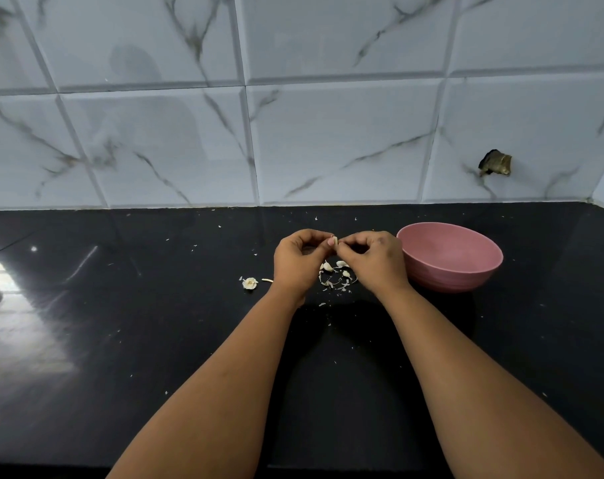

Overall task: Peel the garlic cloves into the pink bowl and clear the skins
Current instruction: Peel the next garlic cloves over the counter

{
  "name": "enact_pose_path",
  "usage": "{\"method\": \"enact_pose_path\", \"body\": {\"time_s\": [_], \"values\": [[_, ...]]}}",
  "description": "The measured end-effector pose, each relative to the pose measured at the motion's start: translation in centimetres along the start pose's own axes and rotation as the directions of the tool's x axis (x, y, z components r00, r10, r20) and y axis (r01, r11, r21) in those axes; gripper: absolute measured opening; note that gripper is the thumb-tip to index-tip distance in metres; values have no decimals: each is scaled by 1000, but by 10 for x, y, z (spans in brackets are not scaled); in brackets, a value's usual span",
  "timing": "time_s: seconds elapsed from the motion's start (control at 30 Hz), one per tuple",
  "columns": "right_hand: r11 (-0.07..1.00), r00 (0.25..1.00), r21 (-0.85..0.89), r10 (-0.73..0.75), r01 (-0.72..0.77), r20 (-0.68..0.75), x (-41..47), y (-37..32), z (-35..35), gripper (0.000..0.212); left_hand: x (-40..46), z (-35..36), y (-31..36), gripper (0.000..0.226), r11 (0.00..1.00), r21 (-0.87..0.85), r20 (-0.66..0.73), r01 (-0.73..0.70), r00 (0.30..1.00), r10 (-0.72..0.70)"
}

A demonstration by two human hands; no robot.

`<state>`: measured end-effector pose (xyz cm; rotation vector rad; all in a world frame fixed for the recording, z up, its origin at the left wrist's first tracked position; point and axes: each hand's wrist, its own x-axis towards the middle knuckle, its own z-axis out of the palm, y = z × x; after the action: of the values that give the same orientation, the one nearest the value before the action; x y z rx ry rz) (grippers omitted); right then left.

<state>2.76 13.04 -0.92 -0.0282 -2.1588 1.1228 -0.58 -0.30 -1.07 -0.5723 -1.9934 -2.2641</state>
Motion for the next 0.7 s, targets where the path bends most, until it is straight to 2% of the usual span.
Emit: {"method": "enact_pose_path", "body": {"time_s": [0.27,0.37,0.5,0.7], "values": [[999,1000,51,10,-11,22,0,-1,-1,5,1,-2,-1,6,994,-91,-54,60,996,-65],[996,999,81,25,-26,20,-1,-4,-2,13,0,0,0,5,997,-66,-52,47,997,-50],[993,999,114,36,-38,17,-2,-5,-3,12,-1,2,0,4,991,-123,-47,47,998,-53],[994,998,95,55,-58,35,3,0,-1,19,0,1,-2,2,993,-105,-43,46,998,-51]]}}
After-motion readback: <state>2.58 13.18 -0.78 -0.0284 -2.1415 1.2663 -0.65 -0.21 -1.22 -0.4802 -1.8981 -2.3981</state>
